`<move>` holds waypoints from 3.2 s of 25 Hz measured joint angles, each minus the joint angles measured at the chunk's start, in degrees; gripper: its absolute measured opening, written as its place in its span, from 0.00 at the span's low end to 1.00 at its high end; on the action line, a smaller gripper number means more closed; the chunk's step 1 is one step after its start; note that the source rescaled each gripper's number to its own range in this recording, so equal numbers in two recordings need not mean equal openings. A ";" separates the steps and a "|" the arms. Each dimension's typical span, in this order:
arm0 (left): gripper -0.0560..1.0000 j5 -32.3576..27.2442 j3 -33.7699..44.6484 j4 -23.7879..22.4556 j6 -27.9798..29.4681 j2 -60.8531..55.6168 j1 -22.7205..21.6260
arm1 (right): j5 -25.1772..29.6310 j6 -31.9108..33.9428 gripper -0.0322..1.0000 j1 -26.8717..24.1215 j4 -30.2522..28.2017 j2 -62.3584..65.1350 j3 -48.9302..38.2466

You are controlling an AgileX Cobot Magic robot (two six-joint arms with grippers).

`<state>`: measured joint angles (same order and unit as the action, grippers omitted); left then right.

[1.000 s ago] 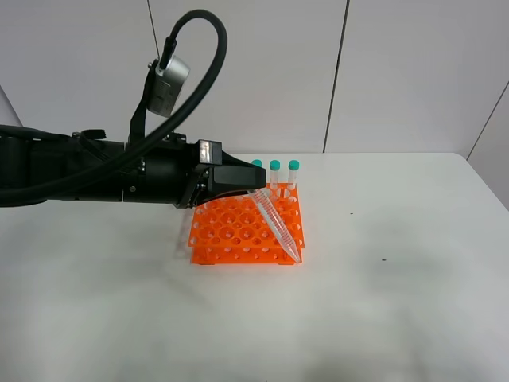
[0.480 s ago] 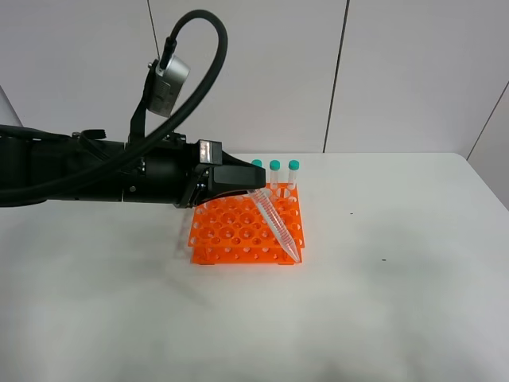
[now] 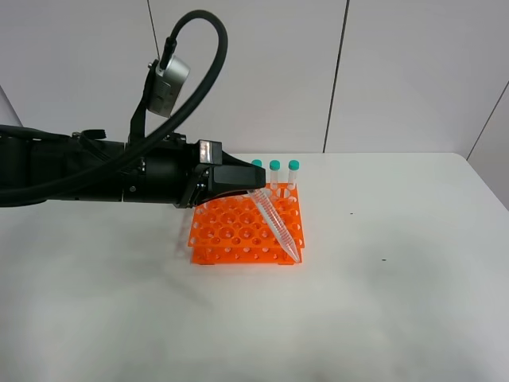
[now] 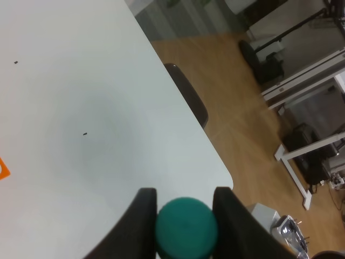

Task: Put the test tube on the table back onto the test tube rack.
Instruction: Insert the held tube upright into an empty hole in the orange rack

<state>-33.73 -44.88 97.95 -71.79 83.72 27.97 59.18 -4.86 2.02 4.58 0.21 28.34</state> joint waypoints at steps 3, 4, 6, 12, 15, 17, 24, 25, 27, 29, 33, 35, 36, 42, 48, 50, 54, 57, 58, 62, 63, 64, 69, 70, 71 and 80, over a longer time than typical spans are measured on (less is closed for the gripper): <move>0.06 0.00 0.00 0.00 0.00 0.00 0.00 | 0.00 0.00 1.00 0.23 0.06 0.00 0.00; 0.06 0.00 0.00 0.00 0.00 0.00 0.00 | 0.00 0.00 1.00 0.23 0.06 0.00 0.00; 0.06 0.00 0.00 0.00 0.00 0.00 0.00 | 0.00 0.00 1.00 0.23 0.06 0.00 0.00; 0.06 0.00 0.00 0.00 0.00 0.00 0.00 | 0.00 0.00 1.00 -1.31 0.10 0.00 0.00; 0.06 0.00 0.00 0.00 0.00 0.00 0.00 | 0.00 0.00 1.00 -1.94 0.12 0.00 0.00; 0.06 0.00 0.00 0.00 0.00 0.00 0.00 | 0.00 0.00 1.00 -1.28 0.12 0.00 0.00; 0.06 0.00 0.00 0.00 0.06 -1.39 0.00 | 0.00 0.00 1.00 -0.64 0.33 0.00 0.00; 0.06 0.00 -0.08 0.00 0.13 -2.63 0.00 | 0.00 0.00 1.00 -0.64 0.33 0.00 0.00; 0.06 0.06 -0.22 0.05 0.18 -5.71 0.00 | 0.00 0.00 1.00 -0.64 0.33 0.00 0.00; 0.06 0.58 -0.36 0.05 0.18 -9.58 0.00 | 0.00 0.00 1.00 -0.64 0.33 0.00 0.00; 0.06 3.95 -0.57 -1.52 0.18 -16.22 0.00 | 0.00 0.00 1.00 -0.64 0.33 0.00 0.00; 0.06 6.82 -0.57 -3.89 0.18 -18.80 0.00 | 0.00 0.00 1.00 -0.64 0.33 0.00 0.00; 0.06 8.07 -0.57 -5.24 0.18 -20.01 0.00 | 0.00 0.00 1.00 -0.64 0.33 0.00 0.00; 0.06 15.11 -0.57 -19.06 0.01 -24.43 0.00 | 0.00 0.00 1.00 -0.64 0.33 0.00 0.00; 0.06 18.07 -0.68 -48.96 16.74 -26.42 0.88 | 0.00 0.00 1.00 -0.64 0.39 0.00 0.00; 0.06 18.64 -0.95 -64.06 30.16 -26.41 2.06 | 0.00 0.00 1.00 -0.64 0.46 0.00 0.00; 0.06 22.97 -1.04 -86.01 54.21 -26.28 4.32 | 0.00 0.00 1.00 -0.64 0.58 0.00 0.00; 0.06 29.28 -1.11 -94.07 61.77 -24.20 5.10 | 0.00 0.00 1.00 -0.64 0.58 0.00 0.00; 0.06 31.35 -1.22 -94.83 62.58 -22.81 5.17 | 0.00 0.00 1.00 -0.64 0.58 0.00 0.00; 0.06 35.89 -1.65 -95.91 63.26 -15.55 5.82 | 0.00 0.00 1.00 -0.64 0.58 0.00 0.00; 0.06 36.10 -2.34 -95.99 63.26 -13.27 6.34 | 0.00 0.00 1.00 -0.64 0.58 0.00 0.00; 0.06 36.23 -3.46 -96.40 63.26 -10.98 7.10 | 0.00 0.00 1.00 -0.64 0.58 0.00 0.00; 0.06 37.00 -12.42 -99.57 63.38 -0.50 11.89 | 0.00 0.00 1.00 -0.64 0.62 0.00 0.00; 0.06 37.00 -14.52 -99.81 63.38 1.75 12.45 | 0.00 0.00 1.00 -0.64 0.62 0.00 0.00; 0.06 37.00 -16.41 -100.03 63.52 3.92 12.84 | 0.00 0.00 1.00 -0.64 0.62 0.00 0.00; 0.06 37.29 -21.31 -103.32 66.35 15.53 5.46 | 0.00 0.00 1.00 -0.64 0.71 0.00 0.00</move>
<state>3.56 -66.18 -5.37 -5.44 99.25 33.43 59.18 -4.86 1.39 5.29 0.21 28.34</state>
